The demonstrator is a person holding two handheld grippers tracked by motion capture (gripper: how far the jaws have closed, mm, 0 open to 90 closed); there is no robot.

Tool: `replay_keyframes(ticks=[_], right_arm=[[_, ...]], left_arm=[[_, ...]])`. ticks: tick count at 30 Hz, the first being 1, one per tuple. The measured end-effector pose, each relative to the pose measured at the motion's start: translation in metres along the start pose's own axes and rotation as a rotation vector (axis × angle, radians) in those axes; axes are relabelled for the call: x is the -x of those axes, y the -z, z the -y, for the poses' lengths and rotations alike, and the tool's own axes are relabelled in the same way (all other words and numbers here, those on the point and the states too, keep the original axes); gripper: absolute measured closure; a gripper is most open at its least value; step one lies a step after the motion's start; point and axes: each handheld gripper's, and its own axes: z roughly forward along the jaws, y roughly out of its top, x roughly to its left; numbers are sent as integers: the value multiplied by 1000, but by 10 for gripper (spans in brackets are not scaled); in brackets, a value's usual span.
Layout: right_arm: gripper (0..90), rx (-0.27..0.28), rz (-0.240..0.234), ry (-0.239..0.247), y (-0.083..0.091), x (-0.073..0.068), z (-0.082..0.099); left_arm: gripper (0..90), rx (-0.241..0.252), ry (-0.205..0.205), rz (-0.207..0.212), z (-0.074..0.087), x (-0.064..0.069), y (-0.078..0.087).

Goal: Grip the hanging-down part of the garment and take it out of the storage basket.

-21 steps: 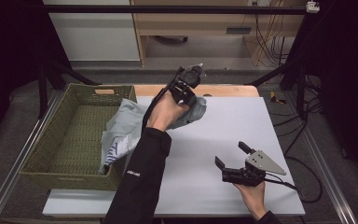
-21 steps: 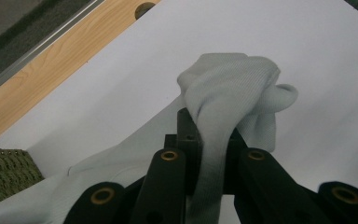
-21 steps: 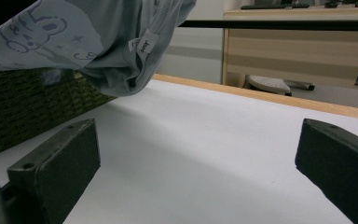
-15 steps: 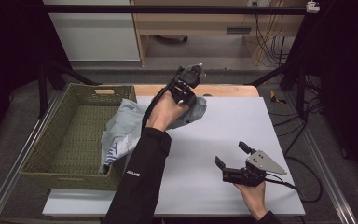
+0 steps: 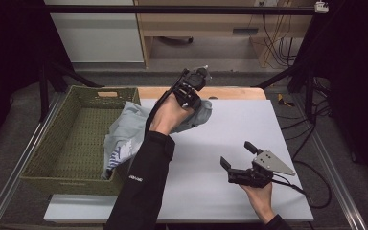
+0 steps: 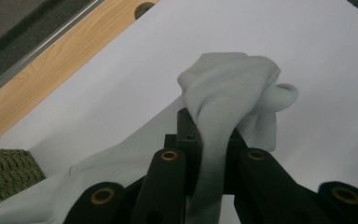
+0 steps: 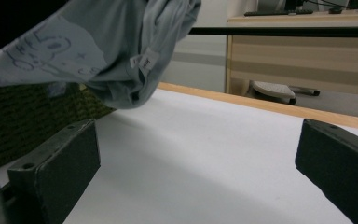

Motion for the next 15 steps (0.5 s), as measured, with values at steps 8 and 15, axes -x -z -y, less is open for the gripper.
replay_keyframes(ticks=[8, 15], right_arm=[[3, 16, -56, 2, -18, -17, -11], [3, 9, -74, -12, -33, -27, -19]], left_arm=[[831, 4, -2, -3, 0, -1, 4], [832, 3, -7, -1, 0, -1, 5]])
